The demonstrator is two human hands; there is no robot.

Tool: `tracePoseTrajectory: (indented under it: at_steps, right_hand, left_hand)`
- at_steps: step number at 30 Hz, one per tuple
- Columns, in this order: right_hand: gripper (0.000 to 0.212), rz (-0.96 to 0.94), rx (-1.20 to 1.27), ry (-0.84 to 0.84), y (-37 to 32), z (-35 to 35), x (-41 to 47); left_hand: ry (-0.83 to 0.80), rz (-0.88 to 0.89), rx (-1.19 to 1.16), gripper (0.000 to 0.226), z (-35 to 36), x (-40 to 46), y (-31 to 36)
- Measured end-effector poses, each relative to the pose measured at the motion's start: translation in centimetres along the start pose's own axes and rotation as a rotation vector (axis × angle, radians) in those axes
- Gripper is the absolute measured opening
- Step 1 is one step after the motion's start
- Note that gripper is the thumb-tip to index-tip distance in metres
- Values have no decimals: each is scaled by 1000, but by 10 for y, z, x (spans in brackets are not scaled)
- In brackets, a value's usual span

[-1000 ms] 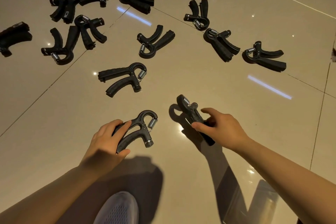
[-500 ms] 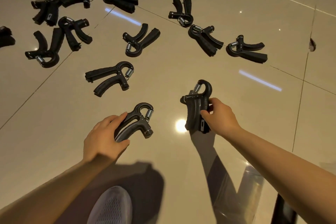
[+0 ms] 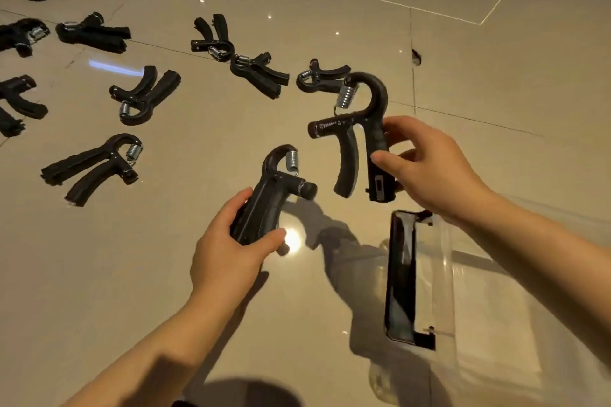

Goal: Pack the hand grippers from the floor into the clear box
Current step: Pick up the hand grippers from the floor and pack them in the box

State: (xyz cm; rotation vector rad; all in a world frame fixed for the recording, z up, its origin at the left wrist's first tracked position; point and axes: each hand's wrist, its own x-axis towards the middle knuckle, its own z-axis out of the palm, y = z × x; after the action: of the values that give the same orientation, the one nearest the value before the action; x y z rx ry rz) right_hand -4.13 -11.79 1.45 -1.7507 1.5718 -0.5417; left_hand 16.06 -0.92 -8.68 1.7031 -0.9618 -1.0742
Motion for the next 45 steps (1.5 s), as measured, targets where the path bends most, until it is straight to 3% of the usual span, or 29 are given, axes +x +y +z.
tracePoseTrajectory:
  at_steps: [7,12,15,18,23,29,34,37,40,45]
  right_hand:
    - [26,195,449,233,42,-90,-97]
    - [28,270,421,351,99,-126,-174]
    - [29,361,249,381,136,-150,-204]
    - [35,458,-107,270,167,-160,-215]
    - [28,593,-348,25,200,-137,-188]
    - [16,709,-383,-119,237,-117,-141]
    - [34,725,-586,-139,259,-113,-130]
    - [48,648,-660,-197,264,-109,-133]
    - [49,553,-724,-251,260,-109,-130]
    - [53,351,-836,-742,269,-97,-123]
  left_hand:
    - [-124,291,108,58,63,-42,62]
    - [-165,468,305,60,106,-76,83]
    - [-226,680,557,58,135,-84,88]
    - [-275,924,775,60,159,-81,83]
    - [-386,1129,958,53,178,-75,68]
    - [-456,1105,934,49,181,-71,65]
    - [-490,1062,854,51,183,-67,59]
    - [-488,1101,809,52,184,-66,56]
    - [-495,1099,776,55,185,-65,55]
    - [-488,1043,727,55,184,-66,55]
